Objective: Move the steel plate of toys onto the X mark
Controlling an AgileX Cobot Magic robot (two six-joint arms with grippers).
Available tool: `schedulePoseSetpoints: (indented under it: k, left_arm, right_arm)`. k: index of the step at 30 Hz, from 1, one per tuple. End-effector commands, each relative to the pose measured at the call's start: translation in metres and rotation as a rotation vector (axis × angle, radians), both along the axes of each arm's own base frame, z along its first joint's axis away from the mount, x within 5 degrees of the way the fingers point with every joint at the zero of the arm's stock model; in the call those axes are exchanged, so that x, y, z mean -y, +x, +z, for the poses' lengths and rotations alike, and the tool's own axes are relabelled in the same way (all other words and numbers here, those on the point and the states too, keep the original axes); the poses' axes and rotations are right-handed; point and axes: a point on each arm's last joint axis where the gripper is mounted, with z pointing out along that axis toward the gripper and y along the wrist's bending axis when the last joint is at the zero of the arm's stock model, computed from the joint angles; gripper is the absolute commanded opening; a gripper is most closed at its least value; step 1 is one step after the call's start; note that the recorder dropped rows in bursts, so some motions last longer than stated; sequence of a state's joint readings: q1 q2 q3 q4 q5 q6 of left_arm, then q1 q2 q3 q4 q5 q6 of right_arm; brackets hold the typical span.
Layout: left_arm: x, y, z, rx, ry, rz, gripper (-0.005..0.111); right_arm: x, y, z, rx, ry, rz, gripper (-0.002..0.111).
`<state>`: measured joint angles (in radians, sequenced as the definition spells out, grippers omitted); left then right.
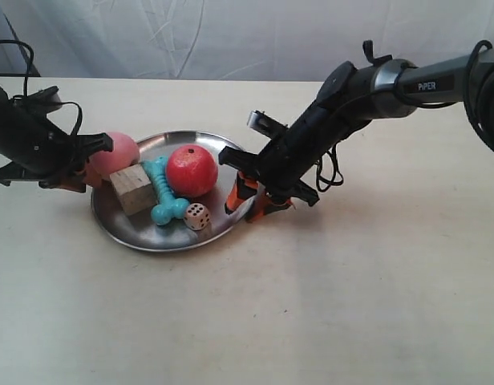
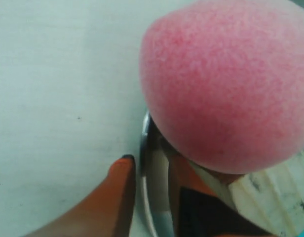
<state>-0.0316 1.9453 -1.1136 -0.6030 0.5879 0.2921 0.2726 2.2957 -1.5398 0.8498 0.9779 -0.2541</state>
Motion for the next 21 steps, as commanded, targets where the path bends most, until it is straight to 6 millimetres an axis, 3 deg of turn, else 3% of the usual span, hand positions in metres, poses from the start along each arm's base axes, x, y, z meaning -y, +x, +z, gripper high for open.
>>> schedulePoseSetpoints:
  k: [1, 16, 21]
  left_arm:
    - [0.003, -0.003, 0.008, 0.008, 0.004, -0.020, 0.025]
    - [0.005, -0.007, 0.008, -0.037, -0.017, -0.040, 0.025]
    - [0.003, -0.010, 0.019, -0.010, 0.010, -0.058, 0.025]
  right_arm:
    - [0.004, -0.001, 0.009, 0.012, -0.023, 0.032, 0.041]
    - [0.016, -0.007, 0.055, 0.108, -0.145, 0.080, 0.041]
    - [0.021, -0.010, 0.071, 0.144, -0.182, 0.107, 0.041]
